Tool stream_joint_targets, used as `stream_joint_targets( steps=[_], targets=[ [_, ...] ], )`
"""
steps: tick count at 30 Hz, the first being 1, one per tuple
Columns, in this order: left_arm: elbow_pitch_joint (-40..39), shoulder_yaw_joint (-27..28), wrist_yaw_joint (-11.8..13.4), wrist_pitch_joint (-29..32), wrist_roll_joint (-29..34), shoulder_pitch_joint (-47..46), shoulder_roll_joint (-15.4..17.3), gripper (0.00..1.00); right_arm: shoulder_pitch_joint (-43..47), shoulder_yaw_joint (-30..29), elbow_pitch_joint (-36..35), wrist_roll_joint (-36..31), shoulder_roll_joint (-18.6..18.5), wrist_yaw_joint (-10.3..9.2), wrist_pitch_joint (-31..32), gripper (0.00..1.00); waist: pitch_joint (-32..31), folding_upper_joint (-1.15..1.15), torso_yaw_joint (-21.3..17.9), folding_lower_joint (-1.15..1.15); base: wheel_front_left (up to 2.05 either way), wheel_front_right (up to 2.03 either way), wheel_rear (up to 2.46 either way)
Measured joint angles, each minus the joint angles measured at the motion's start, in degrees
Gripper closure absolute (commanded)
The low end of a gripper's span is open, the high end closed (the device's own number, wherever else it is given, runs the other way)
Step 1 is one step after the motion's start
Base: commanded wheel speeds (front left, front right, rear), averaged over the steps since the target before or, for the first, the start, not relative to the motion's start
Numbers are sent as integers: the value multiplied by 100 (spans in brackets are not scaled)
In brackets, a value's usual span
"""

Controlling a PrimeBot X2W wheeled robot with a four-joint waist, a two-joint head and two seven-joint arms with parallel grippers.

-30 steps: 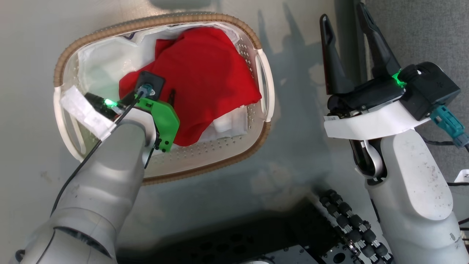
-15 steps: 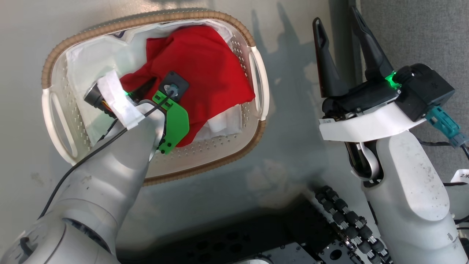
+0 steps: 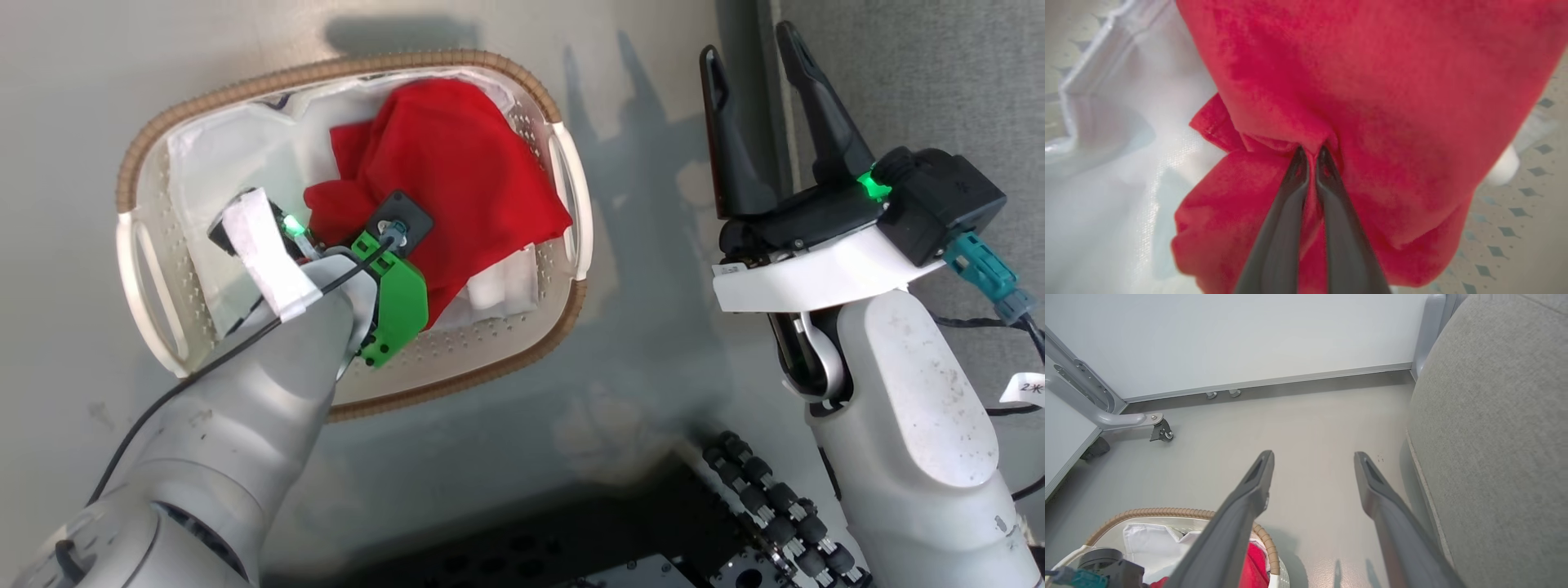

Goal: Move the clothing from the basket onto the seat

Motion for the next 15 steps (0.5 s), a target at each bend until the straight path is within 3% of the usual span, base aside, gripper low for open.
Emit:
stream_joint_targets(
  steps=[15],
  targets=[
    [-526,258,-26,-783,-860,967,-32,100,536,-69,525,-130,3,0,0,0,-1228,0,174,0,0,0,0]
  ],
)
